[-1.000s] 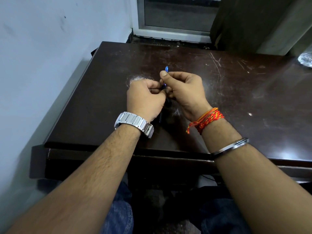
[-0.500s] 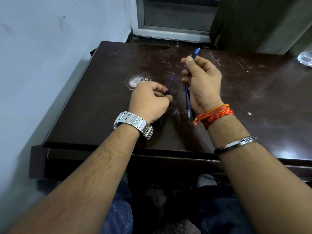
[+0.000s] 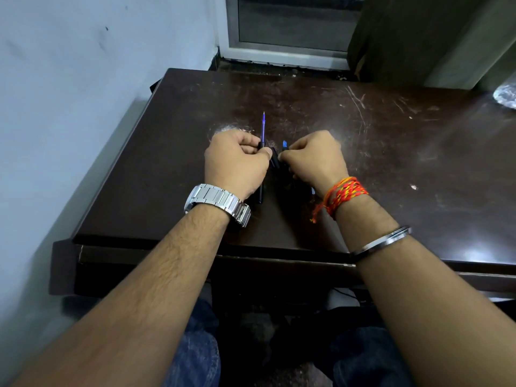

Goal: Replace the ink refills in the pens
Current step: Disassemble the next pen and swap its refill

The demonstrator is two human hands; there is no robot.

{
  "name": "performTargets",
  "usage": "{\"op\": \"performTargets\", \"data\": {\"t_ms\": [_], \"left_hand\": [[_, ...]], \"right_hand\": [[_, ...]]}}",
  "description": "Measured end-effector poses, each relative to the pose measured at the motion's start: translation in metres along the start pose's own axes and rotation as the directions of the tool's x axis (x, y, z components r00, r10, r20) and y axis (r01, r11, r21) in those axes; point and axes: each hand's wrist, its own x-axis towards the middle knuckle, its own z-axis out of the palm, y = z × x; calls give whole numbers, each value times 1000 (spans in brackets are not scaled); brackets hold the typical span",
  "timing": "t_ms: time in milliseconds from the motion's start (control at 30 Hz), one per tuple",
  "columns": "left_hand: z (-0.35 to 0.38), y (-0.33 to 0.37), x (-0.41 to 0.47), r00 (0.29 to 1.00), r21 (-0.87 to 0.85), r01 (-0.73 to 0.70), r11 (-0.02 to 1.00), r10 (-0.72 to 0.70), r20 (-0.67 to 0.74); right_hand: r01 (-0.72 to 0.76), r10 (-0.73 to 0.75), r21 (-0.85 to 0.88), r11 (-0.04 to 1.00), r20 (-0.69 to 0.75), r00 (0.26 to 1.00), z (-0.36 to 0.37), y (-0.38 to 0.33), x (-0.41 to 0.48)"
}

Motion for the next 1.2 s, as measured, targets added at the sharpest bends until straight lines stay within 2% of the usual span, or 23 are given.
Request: {"op": "performTargets", "data": {"t_ms": [300, 400, 467, 500, 600, 667, 800, 900, 1000, 1100, 1200], "left_hand": [[0, 3, -3, 1000, 43, -4, 999, 4, 15], [-1, 3, -5, 1000, 55, -10, 998, 9, 20], [-1, 4, -5, 1000, 61, -23, 998, 22, 22], [-1, 5, -5, 999, 70, -35, 997, 33, 21], [-1, 6, -6, 998, 92, -64, 994, 62, 31], [-1, 5, -7, 997, 98, -74, 992, 71, 38], [1, 3, -7, 994, 130, -74, 989, 62, 94], [6, 2, -15, 965, 176, 6, 984, -52, 259], [9, 7, -25, 931, 242, 53, 969, -135, 340], [6, 14, -21, 954, 299, 80, 951, -161, 254], [1, 15, -15, 990, 236, 76, 969, -102, 98]], "right_hand": [[4, -4, -9, 1000, 4, 1000, 0, -1, -4], [36, -34, 17, 999, -83, 996, 1, -2, -4], [48, -33, 107, 993, -139, 990, 1, -4, -3], [37, -15, 200, 979, -113, 993, 1, -6, -3], [-46, -9, 508, 860, 106, 994, 3, -11, -3], [-41, -55, 554, 831, 156, 986, 4, -11, -5], [12, -74, 617, 787, 76, 994, 4, -10, -5], [55, -4, 695, 717, -75, 997, -1, -11, -1], [149, 31, 730, 667, -227, 973, -7, -9, 4], [150, 34, 701, 697, -241, 970, -8, -5, 5], [80, 7, 677, 731, -124, 992, -1, -5, 3]]}}
